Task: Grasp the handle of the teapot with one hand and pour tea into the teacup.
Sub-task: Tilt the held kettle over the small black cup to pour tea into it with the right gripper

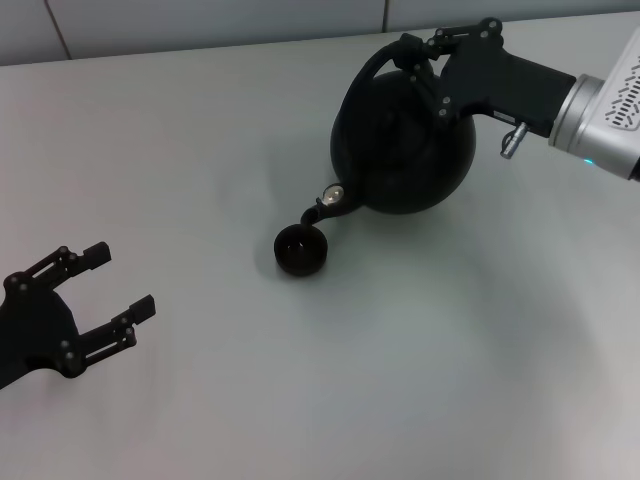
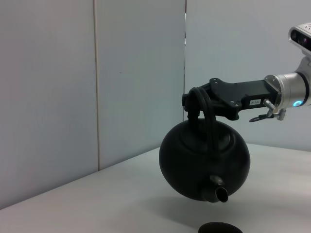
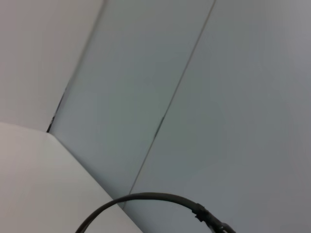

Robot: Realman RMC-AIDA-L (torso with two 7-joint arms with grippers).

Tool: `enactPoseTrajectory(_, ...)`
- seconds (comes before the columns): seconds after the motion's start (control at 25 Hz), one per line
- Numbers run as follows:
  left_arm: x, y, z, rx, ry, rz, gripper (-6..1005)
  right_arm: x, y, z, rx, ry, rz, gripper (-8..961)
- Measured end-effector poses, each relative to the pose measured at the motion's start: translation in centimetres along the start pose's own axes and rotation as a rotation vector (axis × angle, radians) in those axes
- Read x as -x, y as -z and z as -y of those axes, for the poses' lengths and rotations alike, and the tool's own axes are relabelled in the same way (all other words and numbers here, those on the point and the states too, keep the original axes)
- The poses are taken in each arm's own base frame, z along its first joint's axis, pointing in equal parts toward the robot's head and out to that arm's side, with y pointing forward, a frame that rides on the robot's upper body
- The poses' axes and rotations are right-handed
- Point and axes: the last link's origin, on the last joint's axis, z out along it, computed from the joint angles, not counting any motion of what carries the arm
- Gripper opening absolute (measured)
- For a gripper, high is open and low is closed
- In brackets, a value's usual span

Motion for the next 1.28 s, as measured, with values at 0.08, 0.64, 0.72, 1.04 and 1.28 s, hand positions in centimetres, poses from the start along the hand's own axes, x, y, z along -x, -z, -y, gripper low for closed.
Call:
enactPoseTrajectory(0.08, 0.0, 0.0, 0.0, 0.000, 0.000, 0.000, 805, 0.1, -0.1, 0.2, 0.003, 0.013, -0.001, 84)
enactPoseTrajectory(0.64, -0.1, 0.0, 0.1, -0.002, -0.001, -0.004, 805, 0.8, -0.8, 0.7, 0.041, 0.081, -0.003, 83)
enactPoseTrajectory(0.72, -0.1, 0.0, 0.1, -0.002, 0.000, -0.004, 805, 0.8, -0.8, 0.7, 0.041, 0.080, -0.004, 83)
enactPoseTrajectory(1.04, -0.1, 0.0, 0.1, -0.002, 0.000, -0.005, 805, -0.1, 0.6, 0.6, -0.007, -0.088, -0.020, 83)
enactPoseTrajectory(1.28, -0.1, 0.1, 0.1, -0.006, 0.004, -0.005, 805, -0.9, 1.7, 0.4, -0.044, -0.319, -0.029, 83)
